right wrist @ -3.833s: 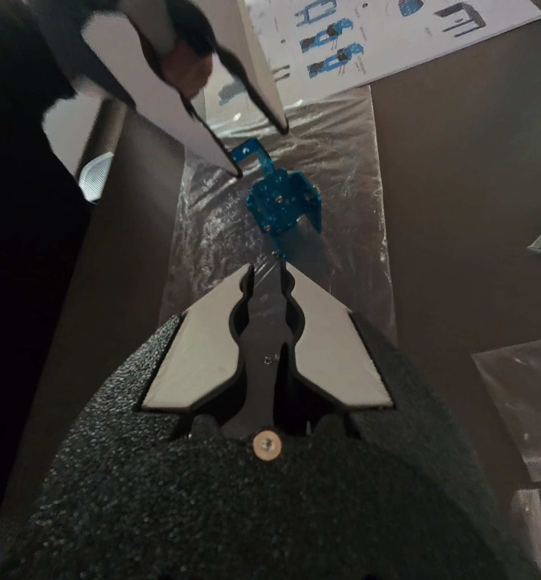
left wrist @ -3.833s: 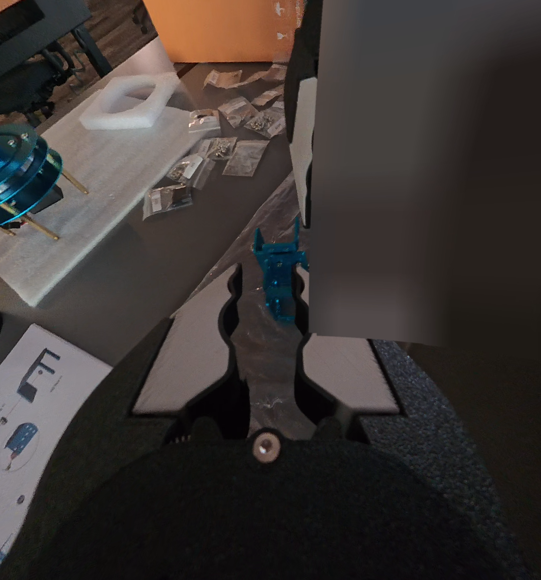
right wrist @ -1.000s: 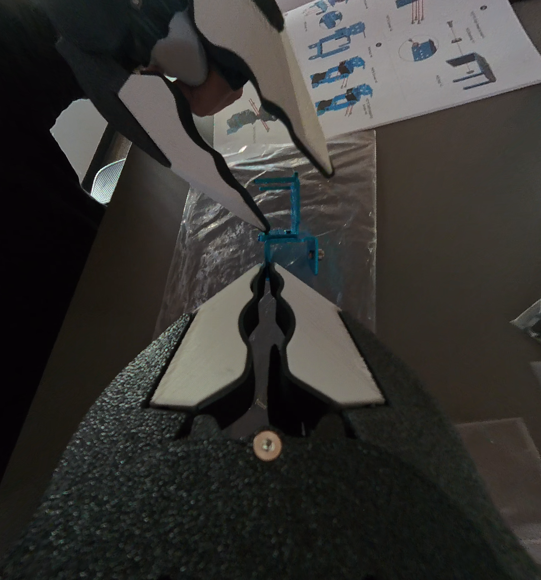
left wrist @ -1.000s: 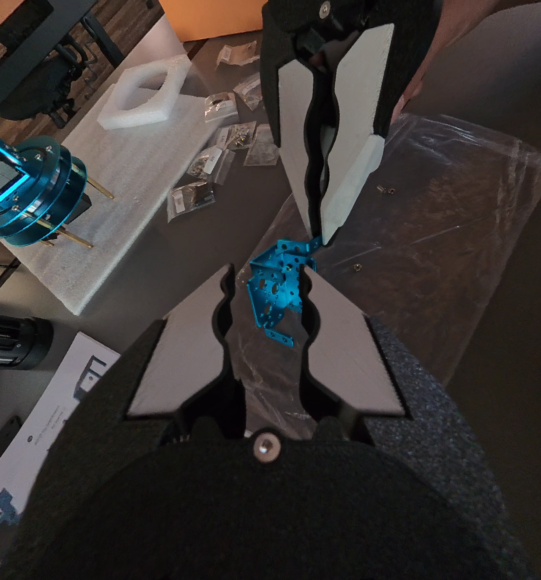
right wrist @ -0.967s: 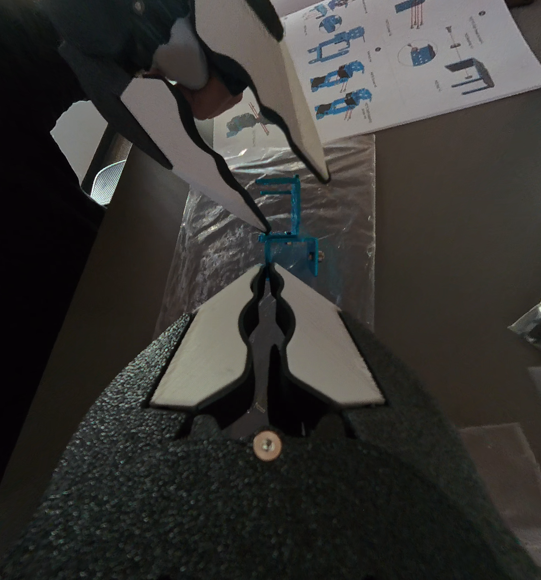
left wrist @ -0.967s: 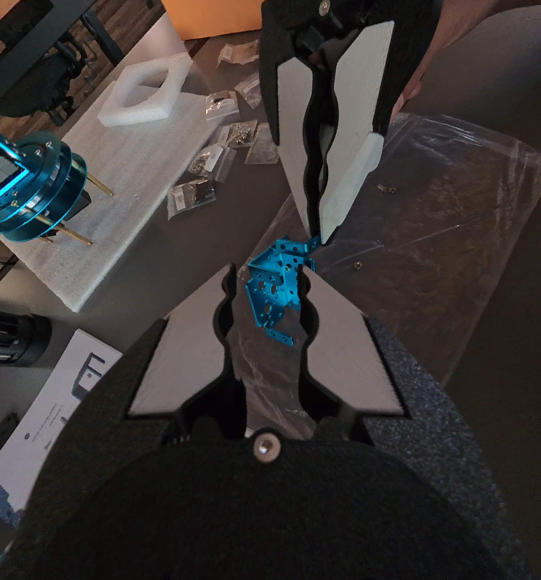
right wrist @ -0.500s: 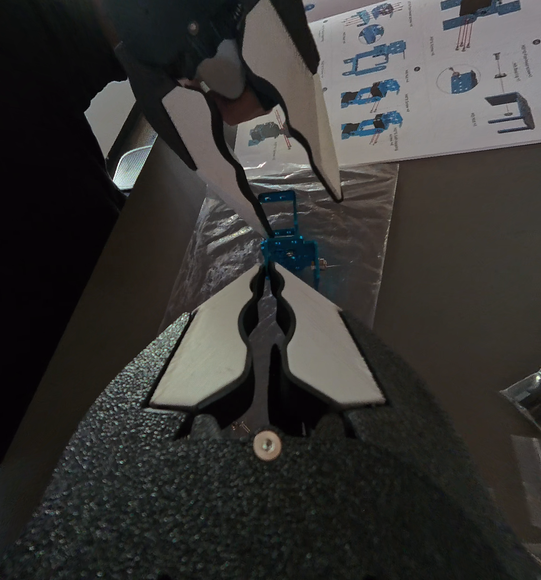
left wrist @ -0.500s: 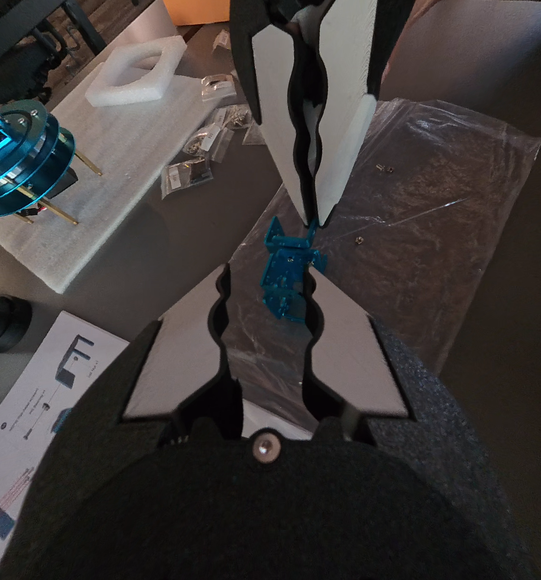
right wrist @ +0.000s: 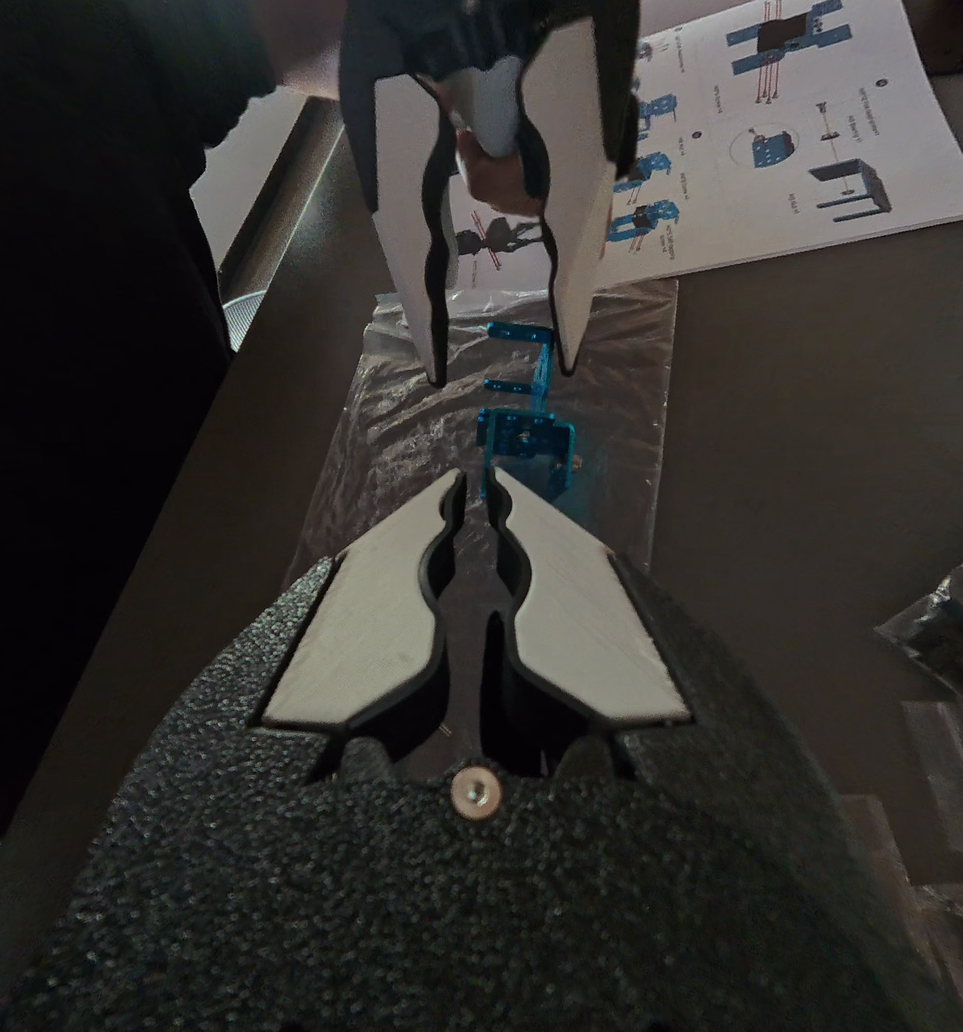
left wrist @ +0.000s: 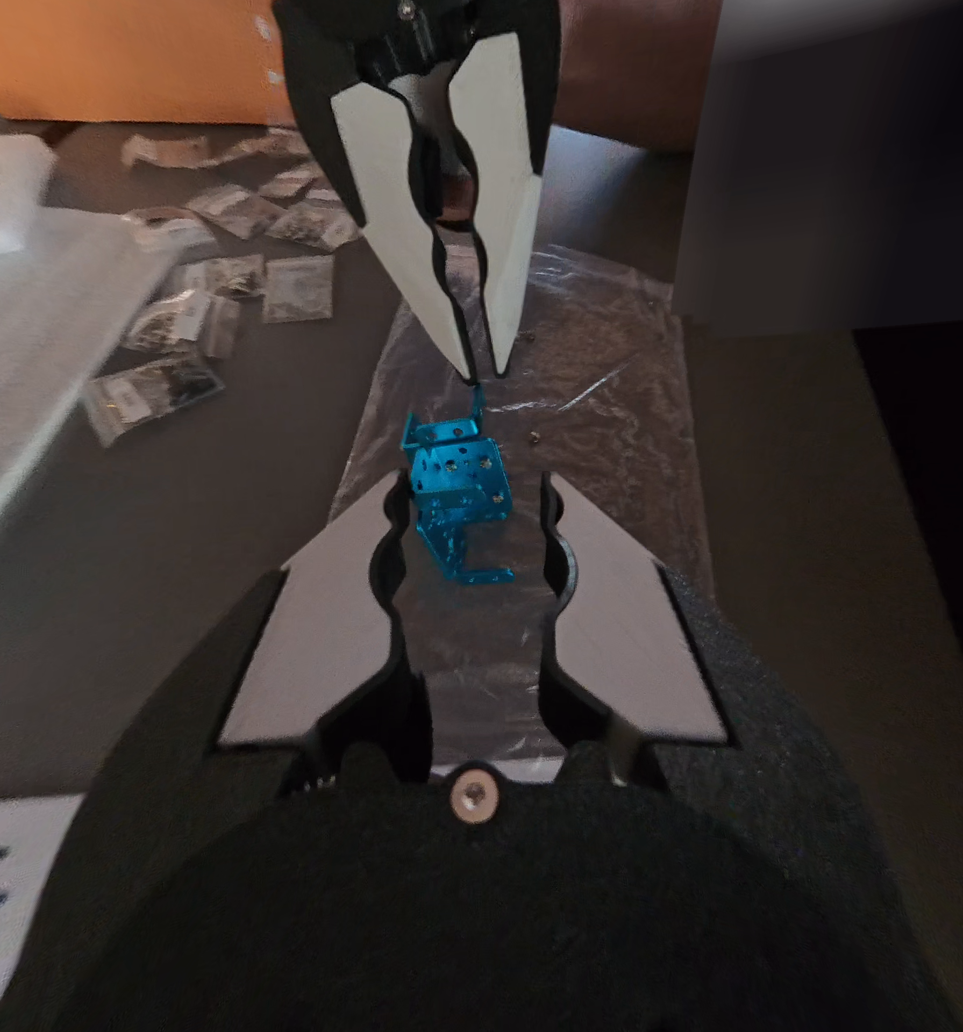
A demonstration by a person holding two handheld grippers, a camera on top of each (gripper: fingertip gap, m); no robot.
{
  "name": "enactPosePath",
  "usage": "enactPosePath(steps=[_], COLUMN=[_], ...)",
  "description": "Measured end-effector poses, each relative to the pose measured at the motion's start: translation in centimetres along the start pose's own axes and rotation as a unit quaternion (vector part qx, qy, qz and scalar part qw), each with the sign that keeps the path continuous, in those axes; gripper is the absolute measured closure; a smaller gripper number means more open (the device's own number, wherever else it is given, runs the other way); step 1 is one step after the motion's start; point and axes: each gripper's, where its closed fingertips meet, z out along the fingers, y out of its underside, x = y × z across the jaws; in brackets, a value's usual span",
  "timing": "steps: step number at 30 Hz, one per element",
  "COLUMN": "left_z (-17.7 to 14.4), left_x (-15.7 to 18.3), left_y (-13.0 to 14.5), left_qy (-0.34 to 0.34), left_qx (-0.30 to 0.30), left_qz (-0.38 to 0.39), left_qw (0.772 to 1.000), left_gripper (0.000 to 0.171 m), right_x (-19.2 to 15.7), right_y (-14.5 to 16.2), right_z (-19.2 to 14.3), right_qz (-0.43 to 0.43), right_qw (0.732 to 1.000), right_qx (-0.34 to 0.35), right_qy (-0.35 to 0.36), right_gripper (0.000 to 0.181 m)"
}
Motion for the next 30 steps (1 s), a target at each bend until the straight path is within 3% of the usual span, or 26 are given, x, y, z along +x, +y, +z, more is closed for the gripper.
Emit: enactPosePath(steps=[8, 13, 19, 24, 30], left_z=[0.2, 0.1, -0.4, -0.1, 0.8], left_x=[1.7, 0.2, 0.9, 1.4, 1.3], left_y=[0.7, 0.1, -0.3, 0.0, 1.4], left_qy=[0.059, -0.009, 0.019, 0.025, 0.007], left_qx=[0.001, 0.026, 0.045, 0.030, -0.014], left_qz=[0.008, 0.044, 0.048, 0.070, 0.089], left_qw=[0.998, 0.999, 0.998, 0.997, 0.996], left_gripper=[0.130, 0.124, 0.119, 0.115, 0.114], right_x=[0.3, -0.7, -1.2, -1.3, -1.5], right_y=[-0.4, -0.3, -0.6, -0.6, -0.9], right_z=[0.5, 0.9, 1.3, 1.4, 1.9], right_qz=[-0.021, -0.068, -0.097, -0.152, -0.150], right_qw=[1.000, 0.997, 0.995, 0.987, 0.987], right_qx=[-0.011, -0.025, -0.036, -0.054, -0.052], right_qy=[0.020, 0.013, 0.002, -0.016, -0.027], right_gripper=[0.180, 0.180, 0.180, 0.180, 0.180])
